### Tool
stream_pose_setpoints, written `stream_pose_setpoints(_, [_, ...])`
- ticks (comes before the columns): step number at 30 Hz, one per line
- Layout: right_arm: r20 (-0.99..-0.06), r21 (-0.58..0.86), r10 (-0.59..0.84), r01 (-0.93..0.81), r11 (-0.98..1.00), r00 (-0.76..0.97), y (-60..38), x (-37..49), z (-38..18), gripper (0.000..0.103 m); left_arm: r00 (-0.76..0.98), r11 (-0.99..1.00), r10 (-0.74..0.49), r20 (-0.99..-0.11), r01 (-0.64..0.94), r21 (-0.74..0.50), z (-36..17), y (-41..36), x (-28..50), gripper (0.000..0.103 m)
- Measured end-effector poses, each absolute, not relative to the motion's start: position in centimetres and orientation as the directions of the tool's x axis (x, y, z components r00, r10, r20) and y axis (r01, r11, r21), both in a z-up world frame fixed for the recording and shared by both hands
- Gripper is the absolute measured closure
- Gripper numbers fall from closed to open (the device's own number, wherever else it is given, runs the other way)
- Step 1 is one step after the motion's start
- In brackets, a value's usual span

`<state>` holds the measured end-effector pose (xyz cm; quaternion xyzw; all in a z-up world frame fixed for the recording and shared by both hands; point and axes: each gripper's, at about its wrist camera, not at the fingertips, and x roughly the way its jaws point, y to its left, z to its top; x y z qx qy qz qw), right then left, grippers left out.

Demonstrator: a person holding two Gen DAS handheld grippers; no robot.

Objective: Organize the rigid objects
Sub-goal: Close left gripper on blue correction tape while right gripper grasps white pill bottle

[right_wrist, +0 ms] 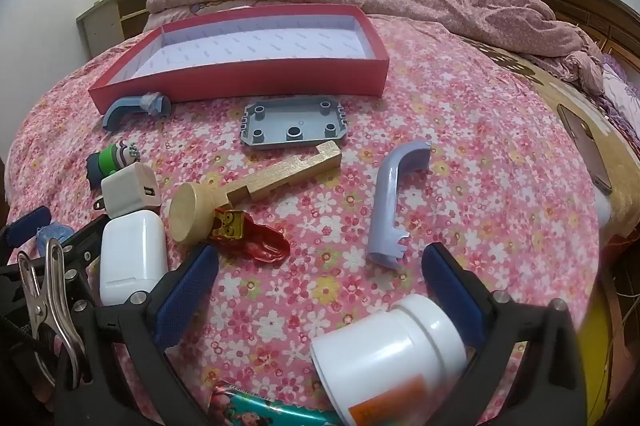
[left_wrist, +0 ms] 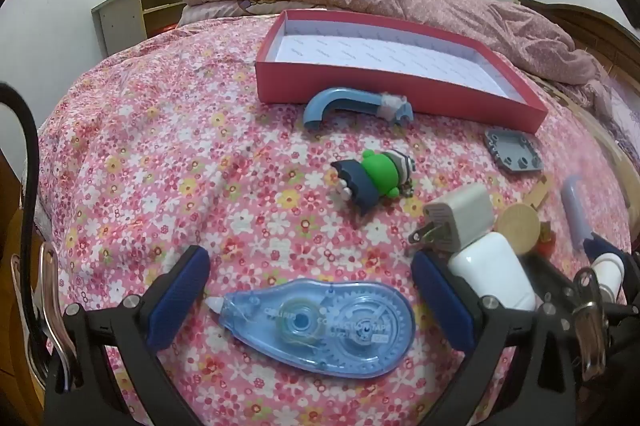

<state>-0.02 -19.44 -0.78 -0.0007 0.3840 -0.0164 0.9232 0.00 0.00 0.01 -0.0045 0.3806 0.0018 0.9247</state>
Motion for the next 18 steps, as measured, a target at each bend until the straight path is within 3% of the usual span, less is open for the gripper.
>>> stream_pose_setpoints(18, [-0.706, 0.029, 0.105, -0.119, 0.992, 0.701, -20.6, -2.1, 1.1, 0.004, 0.695, 0.994, -0.105, -0.711, 0.080, -0.069, 1.6, 4.7, -2.5, 0.001])
